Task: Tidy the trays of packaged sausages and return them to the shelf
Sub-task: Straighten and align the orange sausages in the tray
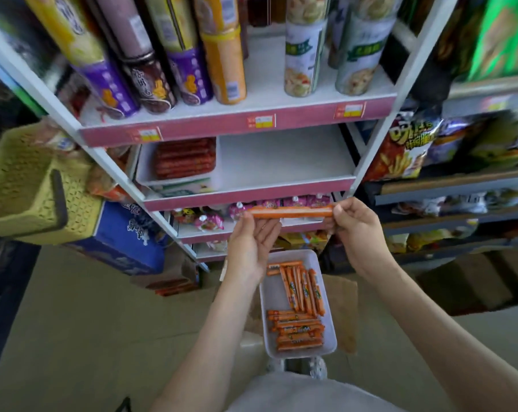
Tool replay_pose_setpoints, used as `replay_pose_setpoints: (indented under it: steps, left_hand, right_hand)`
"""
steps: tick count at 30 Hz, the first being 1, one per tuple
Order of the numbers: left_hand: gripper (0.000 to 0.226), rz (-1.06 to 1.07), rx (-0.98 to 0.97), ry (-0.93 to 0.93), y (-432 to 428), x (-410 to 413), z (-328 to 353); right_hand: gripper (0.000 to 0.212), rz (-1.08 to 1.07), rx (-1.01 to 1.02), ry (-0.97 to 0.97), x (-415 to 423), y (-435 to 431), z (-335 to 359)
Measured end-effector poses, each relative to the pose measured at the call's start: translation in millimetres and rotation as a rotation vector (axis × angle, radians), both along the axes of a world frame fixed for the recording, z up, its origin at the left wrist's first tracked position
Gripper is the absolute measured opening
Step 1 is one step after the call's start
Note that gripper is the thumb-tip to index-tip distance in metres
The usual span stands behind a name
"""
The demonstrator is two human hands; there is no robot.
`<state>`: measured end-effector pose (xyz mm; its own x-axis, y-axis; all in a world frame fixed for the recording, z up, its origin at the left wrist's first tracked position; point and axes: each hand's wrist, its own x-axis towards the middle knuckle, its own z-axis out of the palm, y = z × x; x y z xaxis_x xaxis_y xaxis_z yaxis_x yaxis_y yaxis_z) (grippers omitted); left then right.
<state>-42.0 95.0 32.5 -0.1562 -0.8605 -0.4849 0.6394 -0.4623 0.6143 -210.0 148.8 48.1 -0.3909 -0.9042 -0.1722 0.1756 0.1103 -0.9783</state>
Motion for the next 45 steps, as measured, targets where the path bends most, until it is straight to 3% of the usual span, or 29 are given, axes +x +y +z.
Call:
replay_pose_setpoints:
  steps: [7,11,14,18,25,29,33,36,39,42,45]
  left_hand:
    - [0.011,-0.130,-0.457,-0.287,20,-15,34]
    - [0.008,-0.287,-0.806,-0.969,15,1,40]
    - [0.008,-0.322,-0.975,-1.194,14,4,40]
    - [0.021,-0.308,-0.994,-1.195,15,3,37]
    - [0.021,-0.331,-1.077,-1.333,18,1,29]
    - [0.028,-0.318,-1.014,-1.284,19,2,35]
    - [0.018,-0.353,-0.847,-1.010,12,10,46]
    - [0.018,-0.276,-0.700,-0.681,13,10,54]
    - [0.022,-0.258,-0.736,-0.587,18,2,62]
    - [0.018,-0.288,-0.853,-0.648,20,-8,64]
    - [0.016,-0.254,-0.893,-0.757,16,-12,63]
  right_hand:
    - [0.019,0.102,0.115,0.024,25,-2,10]
    - [0.011,0.245,0.044,0.376,22,-4,31]
    - [0.024,0.307,-0.176,0.508,29,-5,62]
    - [0.030,0.344,-0.306,0.747,37,-4,72]
    - [0.026,0.226,-0.343,0.663,30,8,62]
    - [0.016,0.039,-0.236,0.283,15,7,55]
    - [0.019,-0.136,-0.137,-0.256,0,1,45]
    - [0.019,-0.193,-0.011,-0.405,-5,-6,32]
    - [0.017,-0.187,0.008,-0.522,-3,-13,22]
    - [0.016,-0.110,0.037,-0.512,-2,-16,20]
    - [0.017,0.039,0.153,-0.133,-3,-14,23]
